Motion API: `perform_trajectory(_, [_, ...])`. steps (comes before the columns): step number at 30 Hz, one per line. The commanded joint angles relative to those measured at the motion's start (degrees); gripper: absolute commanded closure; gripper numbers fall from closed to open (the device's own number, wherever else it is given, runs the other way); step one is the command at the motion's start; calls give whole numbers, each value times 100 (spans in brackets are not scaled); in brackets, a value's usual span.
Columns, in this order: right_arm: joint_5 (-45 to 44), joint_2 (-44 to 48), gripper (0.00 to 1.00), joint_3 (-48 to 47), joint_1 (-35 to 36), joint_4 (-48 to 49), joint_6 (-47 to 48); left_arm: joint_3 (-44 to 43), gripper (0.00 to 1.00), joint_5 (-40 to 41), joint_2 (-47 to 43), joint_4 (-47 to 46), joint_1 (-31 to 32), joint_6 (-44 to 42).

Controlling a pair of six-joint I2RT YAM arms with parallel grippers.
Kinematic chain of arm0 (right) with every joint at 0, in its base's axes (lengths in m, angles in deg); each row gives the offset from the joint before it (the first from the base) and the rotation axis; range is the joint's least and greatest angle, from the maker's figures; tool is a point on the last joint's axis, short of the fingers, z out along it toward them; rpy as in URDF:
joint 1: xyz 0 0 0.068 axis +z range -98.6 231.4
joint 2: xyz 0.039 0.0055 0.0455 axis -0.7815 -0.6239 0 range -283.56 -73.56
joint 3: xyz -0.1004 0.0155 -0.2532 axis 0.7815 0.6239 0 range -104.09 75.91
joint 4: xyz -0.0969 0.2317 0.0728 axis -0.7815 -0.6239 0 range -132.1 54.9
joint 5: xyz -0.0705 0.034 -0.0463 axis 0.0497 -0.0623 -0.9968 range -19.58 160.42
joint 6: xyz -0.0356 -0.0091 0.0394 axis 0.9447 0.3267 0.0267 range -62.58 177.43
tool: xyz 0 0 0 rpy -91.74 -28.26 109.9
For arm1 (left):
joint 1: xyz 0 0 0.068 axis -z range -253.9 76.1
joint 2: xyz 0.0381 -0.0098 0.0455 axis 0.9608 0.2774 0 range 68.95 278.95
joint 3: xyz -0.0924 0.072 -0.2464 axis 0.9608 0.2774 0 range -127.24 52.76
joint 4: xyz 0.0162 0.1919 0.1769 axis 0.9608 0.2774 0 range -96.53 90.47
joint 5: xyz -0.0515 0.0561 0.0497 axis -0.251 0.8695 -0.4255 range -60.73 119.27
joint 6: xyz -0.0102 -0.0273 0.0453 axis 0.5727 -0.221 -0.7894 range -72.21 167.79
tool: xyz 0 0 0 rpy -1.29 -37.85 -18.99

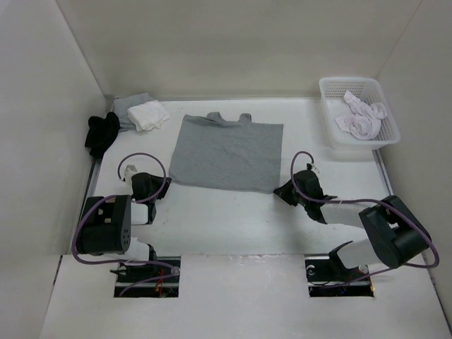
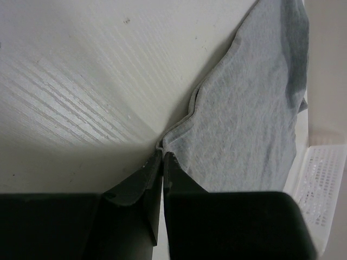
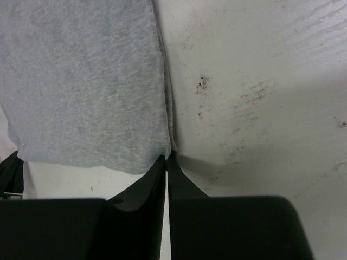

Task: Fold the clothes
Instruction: Fold the tank top

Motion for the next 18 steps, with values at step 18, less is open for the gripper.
perform_trajectory(18, [-3022,5750,100,-2650,2052,-5490,1534,-2308,100,39,-6588,5180,427,-741])
